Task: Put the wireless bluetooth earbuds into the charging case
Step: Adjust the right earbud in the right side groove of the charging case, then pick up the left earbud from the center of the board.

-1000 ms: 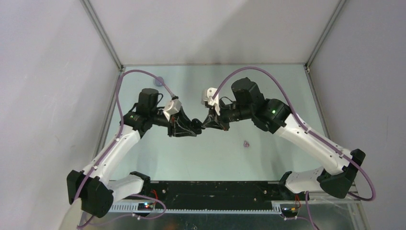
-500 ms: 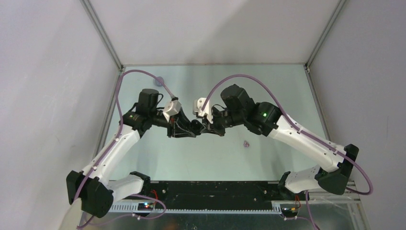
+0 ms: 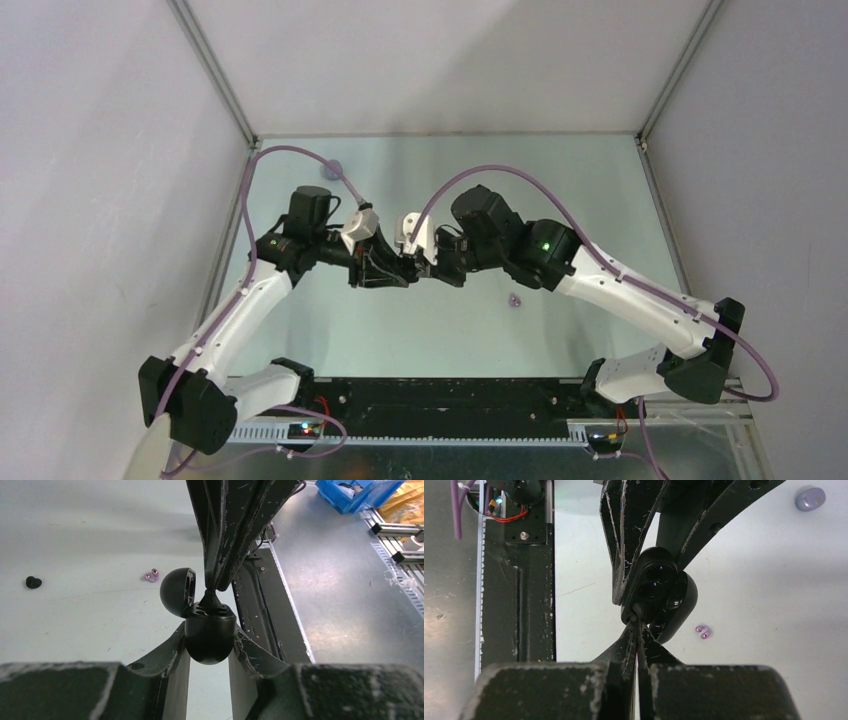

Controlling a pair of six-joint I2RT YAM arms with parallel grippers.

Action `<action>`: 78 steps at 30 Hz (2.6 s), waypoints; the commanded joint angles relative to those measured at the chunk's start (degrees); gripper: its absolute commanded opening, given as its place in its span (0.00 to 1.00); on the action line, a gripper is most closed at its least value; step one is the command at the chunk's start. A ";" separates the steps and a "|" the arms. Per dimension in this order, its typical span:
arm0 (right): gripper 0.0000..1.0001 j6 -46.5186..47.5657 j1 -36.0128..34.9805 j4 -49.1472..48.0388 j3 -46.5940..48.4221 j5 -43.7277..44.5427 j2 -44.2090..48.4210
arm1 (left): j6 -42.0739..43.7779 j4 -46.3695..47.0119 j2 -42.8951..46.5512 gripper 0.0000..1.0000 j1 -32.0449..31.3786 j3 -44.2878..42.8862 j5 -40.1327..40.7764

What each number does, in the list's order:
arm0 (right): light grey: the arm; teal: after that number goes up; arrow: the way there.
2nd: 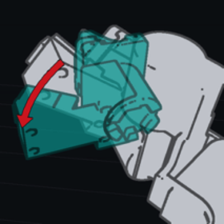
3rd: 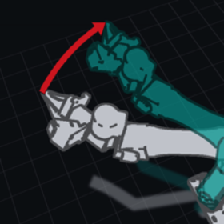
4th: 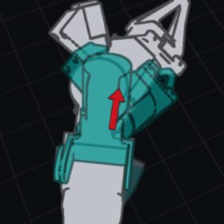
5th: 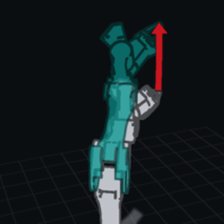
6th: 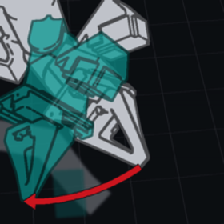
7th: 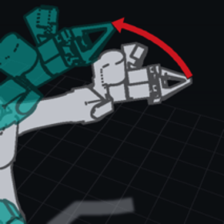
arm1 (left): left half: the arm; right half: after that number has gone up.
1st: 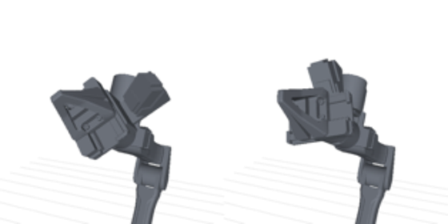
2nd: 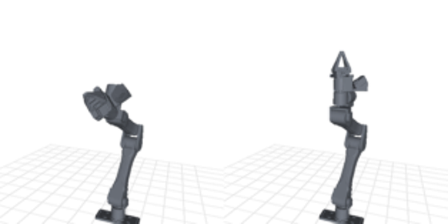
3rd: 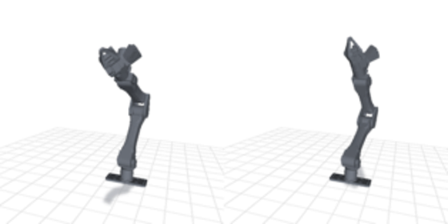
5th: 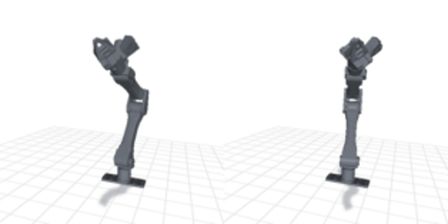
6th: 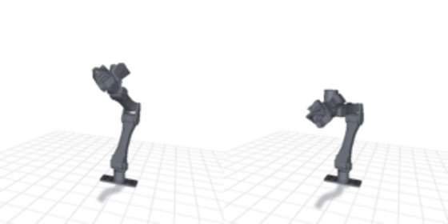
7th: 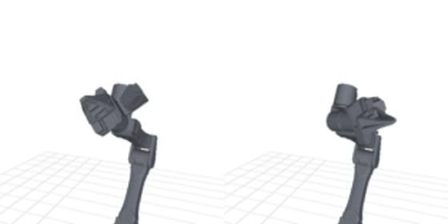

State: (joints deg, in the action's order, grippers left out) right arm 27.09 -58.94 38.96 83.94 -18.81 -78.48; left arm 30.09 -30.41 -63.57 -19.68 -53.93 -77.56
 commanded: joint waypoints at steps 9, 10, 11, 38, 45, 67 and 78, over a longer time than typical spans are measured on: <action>0.00 1.61 -2.27 -3.99 -1.50 9.73 -1.58 | 1.68 0.50 1.56 0.00 -0.20 -2.81 -3.30; 0.00 1.70 -2.30 -3.76 -1.46 9.27 -1.54 | 1.72 0.52 1.54 0.00 -0.23 -2.71 -3.30; 0.00 1.93 -2.29 -3.11 -1.39 8.72 -1.23 | 1.68 0.53 1.59 0.00 -0.21 -2.69 -3.19; 0.39 3.60 13.52 -2.09 -0.85 3.64 6.31 | -1.32 4.10 1.47 0.00 -0.26 -1.63 -1.77; 0.48 1.64 29.85 -6.66 -2.73 9.08 -3.45 | -4.48 7.78 1.99 0.00 -0.39 -0.63 -1.77; 0.25 -6.25 41.65 6.09 29.77 18.81 -50.24 | -5.06 9.18 0.47 0.00 -2.36 -0.09 -0.17; 0.27 -6.22 40.39 12.76 33.06 14.34 -52.77 | -5.06 9.30 -0.38 0.00 -2.44 -0.07 0.04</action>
State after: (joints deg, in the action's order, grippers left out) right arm 21.50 -17.96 48.60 115.55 -1.30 -132.66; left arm 25.47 -22.52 -64.05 -21.82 -53.93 -77.14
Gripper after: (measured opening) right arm 0.264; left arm 0.329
